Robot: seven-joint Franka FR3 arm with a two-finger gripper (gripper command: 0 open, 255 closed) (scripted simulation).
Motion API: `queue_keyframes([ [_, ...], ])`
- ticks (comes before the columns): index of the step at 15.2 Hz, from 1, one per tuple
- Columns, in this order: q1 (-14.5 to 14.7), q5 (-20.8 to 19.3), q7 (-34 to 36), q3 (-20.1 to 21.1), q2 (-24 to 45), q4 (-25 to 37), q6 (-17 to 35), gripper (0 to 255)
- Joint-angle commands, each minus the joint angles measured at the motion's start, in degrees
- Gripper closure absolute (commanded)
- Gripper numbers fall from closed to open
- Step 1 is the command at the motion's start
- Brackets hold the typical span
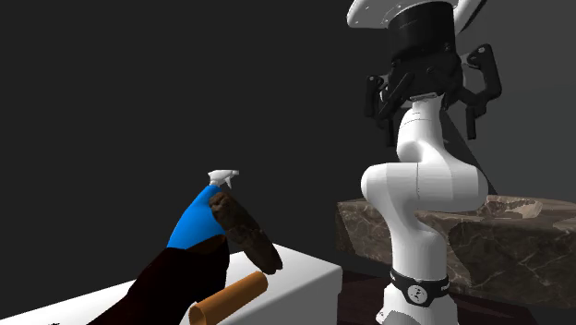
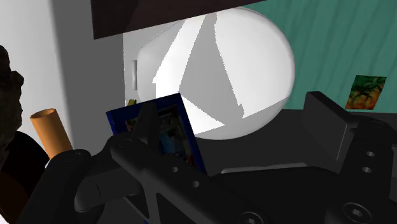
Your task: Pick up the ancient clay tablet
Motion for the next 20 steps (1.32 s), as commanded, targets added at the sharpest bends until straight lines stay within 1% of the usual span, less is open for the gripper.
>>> queue_keyframes([
  [1, 0.0, 0.0, 0.0, 0.0, 0.0, 0.0, 0.0, 0],
  [5, 0.0, -3.3, -11.4, -8.2, -1.8, -0.3, -2.7, 0],
  [10, 0.5, -8.0, -25.9, -18.8, -0.3, 2.0, -5.5, 0],
  [15, 2.4, -11.9, -40.7, -29.5, 4.9, 7.2, -7.5, 0],
  [17, 3.8, -13.1, -46.8, -34.0, 8.0, 9.9, -8.0, 0],
  [20, 6.6, -14.0, -56.3, -41.1, 13.6, 14.7, -8.8, 0],
])
